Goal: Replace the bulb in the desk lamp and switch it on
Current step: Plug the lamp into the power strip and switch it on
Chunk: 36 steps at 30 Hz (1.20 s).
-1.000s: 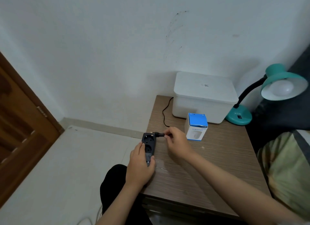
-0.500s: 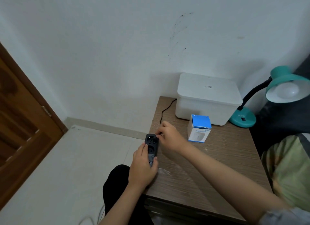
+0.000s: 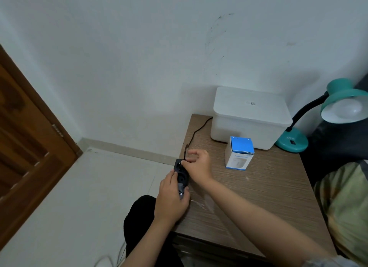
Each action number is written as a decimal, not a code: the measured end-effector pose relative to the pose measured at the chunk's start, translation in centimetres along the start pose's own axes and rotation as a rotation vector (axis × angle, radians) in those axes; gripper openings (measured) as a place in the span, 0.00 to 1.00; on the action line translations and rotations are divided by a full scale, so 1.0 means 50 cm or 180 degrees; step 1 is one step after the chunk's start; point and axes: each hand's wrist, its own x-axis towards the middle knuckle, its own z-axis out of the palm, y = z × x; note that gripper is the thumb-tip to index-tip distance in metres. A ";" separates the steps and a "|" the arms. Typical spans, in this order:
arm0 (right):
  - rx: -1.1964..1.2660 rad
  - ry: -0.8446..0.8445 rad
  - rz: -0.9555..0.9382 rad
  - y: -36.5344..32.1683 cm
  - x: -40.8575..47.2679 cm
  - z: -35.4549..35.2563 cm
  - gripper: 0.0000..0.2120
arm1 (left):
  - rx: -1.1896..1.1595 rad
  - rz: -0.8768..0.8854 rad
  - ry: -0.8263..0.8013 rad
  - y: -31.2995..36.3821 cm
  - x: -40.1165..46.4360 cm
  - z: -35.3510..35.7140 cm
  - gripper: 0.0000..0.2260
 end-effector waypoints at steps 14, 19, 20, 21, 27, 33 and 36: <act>-0.0078 0.0092 -0.0089 0.026 -0.011 0.004 0.06 | -0.0054 -0.0031 0.0019 0.000 0.000 -0.001 0.27; -0.0266 0.0032 -0.0253 0.026 -0.006 0.003 0.07 | -0.0046 -0.0083 0.0001 -0.001 0.001 0.000 0.27; -0.0282 -0.0008 -0.0283 0.026 -0.006 0.003 0.07 | -0.0043 -0.0081 0.0009 -0.001 0.001 0.000 0.27; -0.0294 -0.0047 -0.0313 0.025 -0.006 0.002 0.07 | -0.0046 -0.0086 0.0014 0.000 0.002 0.000 0.27; -0.0230 -0.0151 -0.0247 0.021 -0.002 -0.004 0.06 | -0.0108 -0.0136 0.0050 -0.001 0.002 -0.001 0.26; -0.0116 -0.0113 -0.0175 0.023 -0.006 -0.010 0.06 | -0.0183 -0.0123 0.0116 0.002 0.004 -0.003 0.25; -0.0114 -0.0128 -0.0151 0.023 -0.004 -0.011 0.06 | -0.0265 -0.0117 0.0148 0.003 0.005 -0.005 0.24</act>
